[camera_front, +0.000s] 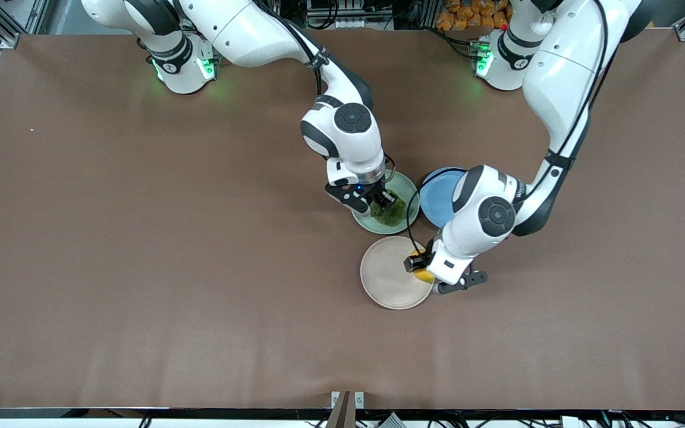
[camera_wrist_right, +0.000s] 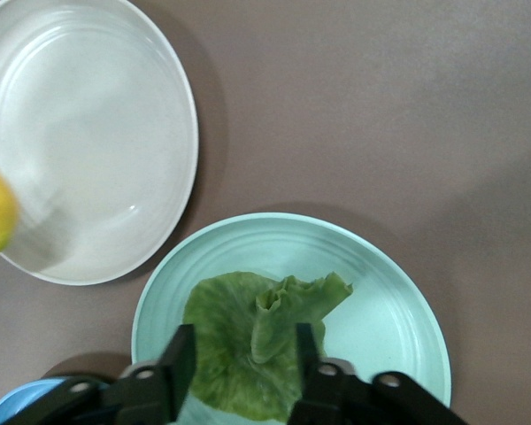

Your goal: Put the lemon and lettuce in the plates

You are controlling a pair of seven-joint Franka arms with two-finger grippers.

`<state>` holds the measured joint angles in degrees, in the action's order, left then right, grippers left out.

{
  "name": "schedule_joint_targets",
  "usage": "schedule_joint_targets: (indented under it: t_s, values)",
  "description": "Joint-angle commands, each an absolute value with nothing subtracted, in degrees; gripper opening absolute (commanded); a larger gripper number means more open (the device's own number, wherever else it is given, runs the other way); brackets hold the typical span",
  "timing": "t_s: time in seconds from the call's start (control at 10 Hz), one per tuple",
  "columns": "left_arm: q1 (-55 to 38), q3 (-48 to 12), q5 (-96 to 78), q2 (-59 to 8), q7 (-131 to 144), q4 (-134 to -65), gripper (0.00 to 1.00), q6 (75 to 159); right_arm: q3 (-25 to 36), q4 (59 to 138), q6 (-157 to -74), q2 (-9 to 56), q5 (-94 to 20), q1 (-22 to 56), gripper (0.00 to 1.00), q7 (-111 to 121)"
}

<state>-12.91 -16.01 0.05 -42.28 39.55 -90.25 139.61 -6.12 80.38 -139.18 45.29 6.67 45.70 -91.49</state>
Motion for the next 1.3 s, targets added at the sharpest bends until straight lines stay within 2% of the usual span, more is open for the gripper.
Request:
schedule_joint_targets:
  t_s: [0.0, 0.1, 0.2, 0.4, 0.7, 0.9, 1.2]
  values:
    - [-14.94, -15.12, -0.35, -44.73, 40.43, -88.77, 0.01, 142.2, -11.14, 84.43, -137.73, 38.45, 9.14, 39.23, 1.0, -91.07]
    - [-15.03, -15.12, 0.0, -45.26, 40.17, -88.77, 0.64, 142.47, -12.99, 88.12, -137.38, 33.8, 9.14, 36.07, 1.0, -87.49]
    - [-16.68, -14.68, 1.65, -45.44, 40.25, -88.68, 1.0, 143.34, -15.01, 90.68, -134.24, 29.4, 9.05, 32.03, 1.0, -82.4]
    - [-16.18, -14.5, 2.11, -44.57, 40.43, -88.77, 1.0, 143.26, -17.31, 90.88, -124.41, 23.58, 8.7, 24.91, 1.0, -71.25]
    - [-13.55, -12.14, 2.29, -40.19, 40.43, -89.47, 1.0, 141.87, -17.4, 90.97, -114.9, 15.58, 8.0, 17.52, 1.0, -57.0]
    - [-11.26, -9.42, 2.64, -36.41, 40.08, -89.3, 1.0, 137.92, -17.32, 90.97, -109.8, 10.4, 3.36, 11.81, 1.0, -46.55]
    - [-10.55, -5.9, 2.64, -32.18, 39.82, -89.3, 1.0, 133.43, -16.09, 90.7, -103.91, 5.55, 2.81, 5.47, 1.0, -34.93]
